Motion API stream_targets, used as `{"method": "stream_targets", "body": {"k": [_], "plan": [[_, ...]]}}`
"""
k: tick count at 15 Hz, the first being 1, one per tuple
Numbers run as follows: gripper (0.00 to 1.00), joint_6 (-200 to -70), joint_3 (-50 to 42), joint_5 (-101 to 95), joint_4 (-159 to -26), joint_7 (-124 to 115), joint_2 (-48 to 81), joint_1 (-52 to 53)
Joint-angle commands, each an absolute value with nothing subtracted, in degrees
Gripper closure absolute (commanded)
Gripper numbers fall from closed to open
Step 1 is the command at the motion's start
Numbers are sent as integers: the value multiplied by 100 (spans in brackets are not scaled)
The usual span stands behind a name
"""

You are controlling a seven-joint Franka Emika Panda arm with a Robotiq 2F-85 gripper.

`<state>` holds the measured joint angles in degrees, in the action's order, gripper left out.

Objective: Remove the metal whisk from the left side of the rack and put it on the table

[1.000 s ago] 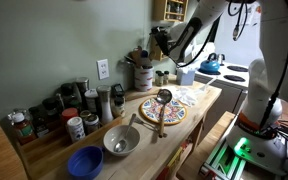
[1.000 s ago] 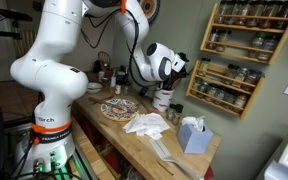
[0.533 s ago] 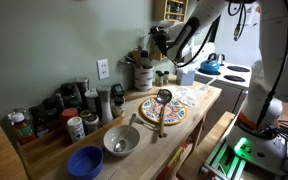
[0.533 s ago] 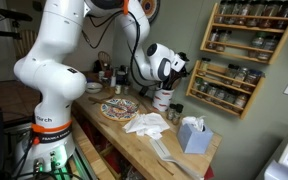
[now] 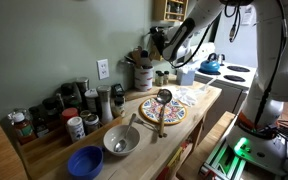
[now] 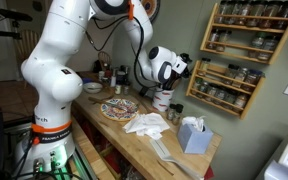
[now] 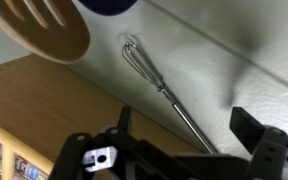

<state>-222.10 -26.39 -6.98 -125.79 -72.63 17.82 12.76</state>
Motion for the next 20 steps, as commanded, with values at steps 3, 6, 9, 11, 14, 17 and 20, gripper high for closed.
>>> {"method": "stream_targets", "body": {"k": [3,6,9,11,14,17,20], "plan": [[27,-22630,-912,-314,-12353,-6629,1959,-281],[46,-22768,-533,-362,-12288,-6523,2017,-662],[69,-22903,-314,-398,-12258,-6463,2065,-880],[79,-22964,-221,-431,-12256,-6437,2075,-965],[92,-23070,-98,-528,-12252,-6405,2080,-1049],[93,-23200,-46,-610,-12291,-6395,2094,-1113],[90,-23234,1,-705,-12296,-6382,2083,-1157]]}}
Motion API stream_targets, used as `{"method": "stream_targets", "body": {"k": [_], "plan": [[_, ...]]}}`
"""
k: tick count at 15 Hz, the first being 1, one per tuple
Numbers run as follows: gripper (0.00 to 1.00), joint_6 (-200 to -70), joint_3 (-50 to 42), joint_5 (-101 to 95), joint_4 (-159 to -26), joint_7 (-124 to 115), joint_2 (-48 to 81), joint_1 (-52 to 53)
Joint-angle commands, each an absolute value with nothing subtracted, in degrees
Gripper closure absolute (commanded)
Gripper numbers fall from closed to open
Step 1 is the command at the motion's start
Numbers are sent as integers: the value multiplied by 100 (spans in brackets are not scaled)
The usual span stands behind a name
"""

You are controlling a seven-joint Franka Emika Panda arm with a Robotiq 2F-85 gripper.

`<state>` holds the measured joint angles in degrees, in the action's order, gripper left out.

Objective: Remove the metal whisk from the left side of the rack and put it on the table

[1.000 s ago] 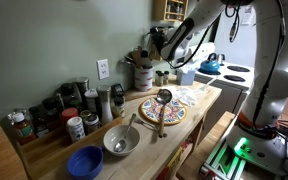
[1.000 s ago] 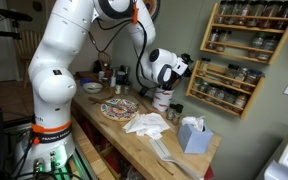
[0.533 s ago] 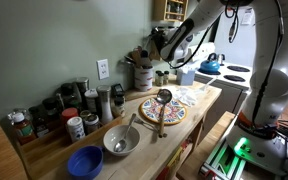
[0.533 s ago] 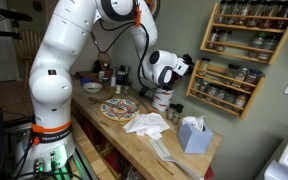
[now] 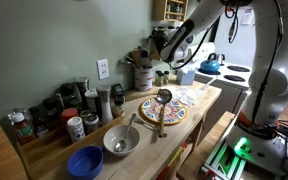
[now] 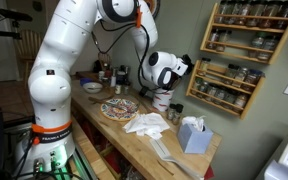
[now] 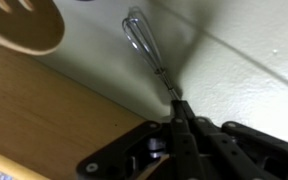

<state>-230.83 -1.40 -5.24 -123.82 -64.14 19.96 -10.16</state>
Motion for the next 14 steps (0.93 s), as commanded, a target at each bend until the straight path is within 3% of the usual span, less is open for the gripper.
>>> {"method": "stream_targets", "body": {"k": [1,3,4,6,9,13,14], "plan": [[75,-23258,11,-742,-12288,-6368,2087,-1162],[75,-23291,26,-832,-12248,-6351,2111,-1171],[66,-23304,31,-901,-12214,-6333,2127,-1172],[63,-23273,17,-1008,-12149,-6222,2151,-1160],[67,-23206,-26,-1039,-12191,-5944,2117,-1188],[55,-23124,-45,-1027,-12303,-5611,2026,-1221],[56,-23088,-49,-998,-12329,-5515,2006,-1219]]}}
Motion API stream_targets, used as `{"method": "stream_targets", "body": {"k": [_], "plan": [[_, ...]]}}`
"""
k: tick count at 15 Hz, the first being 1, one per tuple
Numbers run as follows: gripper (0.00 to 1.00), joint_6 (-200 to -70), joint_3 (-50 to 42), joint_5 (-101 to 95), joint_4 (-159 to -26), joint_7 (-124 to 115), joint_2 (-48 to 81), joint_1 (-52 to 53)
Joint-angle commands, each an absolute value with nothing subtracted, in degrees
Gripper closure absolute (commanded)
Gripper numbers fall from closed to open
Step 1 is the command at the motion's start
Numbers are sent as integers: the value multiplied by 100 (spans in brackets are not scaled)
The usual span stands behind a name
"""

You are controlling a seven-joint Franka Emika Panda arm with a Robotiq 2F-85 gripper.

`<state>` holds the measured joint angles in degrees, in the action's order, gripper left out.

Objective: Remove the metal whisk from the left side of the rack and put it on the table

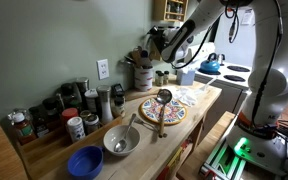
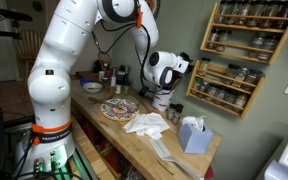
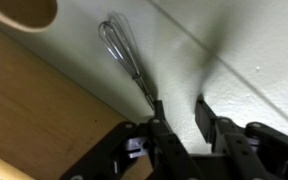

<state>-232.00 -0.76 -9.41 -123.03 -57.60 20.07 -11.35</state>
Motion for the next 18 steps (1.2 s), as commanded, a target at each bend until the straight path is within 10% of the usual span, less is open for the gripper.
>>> {"method": "stream_targets", "body": {"k": [1,5,11,18], "plan": [[51,-23022,-48,-1007,-12373,-5448,1963,-1232],[37,-22871,-46,-1015,-12444,-5133,1893,-1260],[51,-22908,-3,-997,-12284,-4883,2013,-1280],[44,-23009,3,-1365,-12095,-4812,2214,-1411]]}}
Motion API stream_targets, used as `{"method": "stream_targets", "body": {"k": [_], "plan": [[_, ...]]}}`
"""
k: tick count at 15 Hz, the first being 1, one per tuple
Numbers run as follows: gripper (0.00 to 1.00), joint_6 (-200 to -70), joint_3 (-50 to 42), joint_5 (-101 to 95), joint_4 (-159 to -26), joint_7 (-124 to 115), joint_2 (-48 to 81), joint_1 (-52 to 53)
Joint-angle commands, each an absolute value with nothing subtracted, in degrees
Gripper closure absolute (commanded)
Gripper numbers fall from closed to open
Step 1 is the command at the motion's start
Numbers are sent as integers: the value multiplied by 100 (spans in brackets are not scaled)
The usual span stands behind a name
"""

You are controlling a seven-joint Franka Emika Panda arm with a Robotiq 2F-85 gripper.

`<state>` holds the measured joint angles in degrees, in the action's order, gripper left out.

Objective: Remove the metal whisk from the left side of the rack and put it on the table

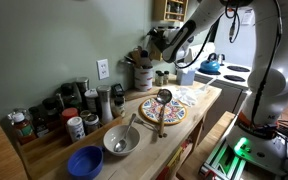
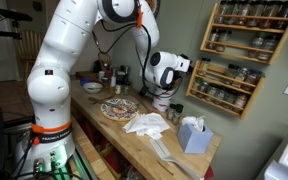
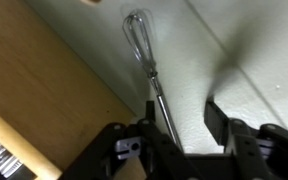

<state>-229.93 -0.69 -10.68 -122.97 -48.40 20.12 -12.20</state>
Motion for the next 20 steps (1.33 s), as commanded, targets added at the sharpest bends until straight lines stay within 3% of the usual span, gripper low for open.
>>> {"method": "stream_targets", "body": {"k": [1,3,6,7,8,10,11,13,15,20], "plan": [[44,-23028,14,-1462,-12064,-4853,2244,-1444],[48,-23110,27,-1719,-11989,-4902,2308,-1531],[61,-23283,21,-2022,-11840,-4908,2421,-1634],[59,-23318,19,-2088,-11797,-4906,2461,-1658],[67,-23388,16,-2169,-11752,-4914,2500,-1681],[62,-23459,12,-2285,-11694,-4925,2552,-1708],[64,-23488,10,-2330,-11680,-4931,2566,-1717],[89,-23511,4,-2380,-11707,-4947,2543,-1731],[100,-23538,-4,-2439,-11753,-4970,2484,-1753],[98,-23537,-15,-2573,-11990,-5215,2261,-1807]]}}
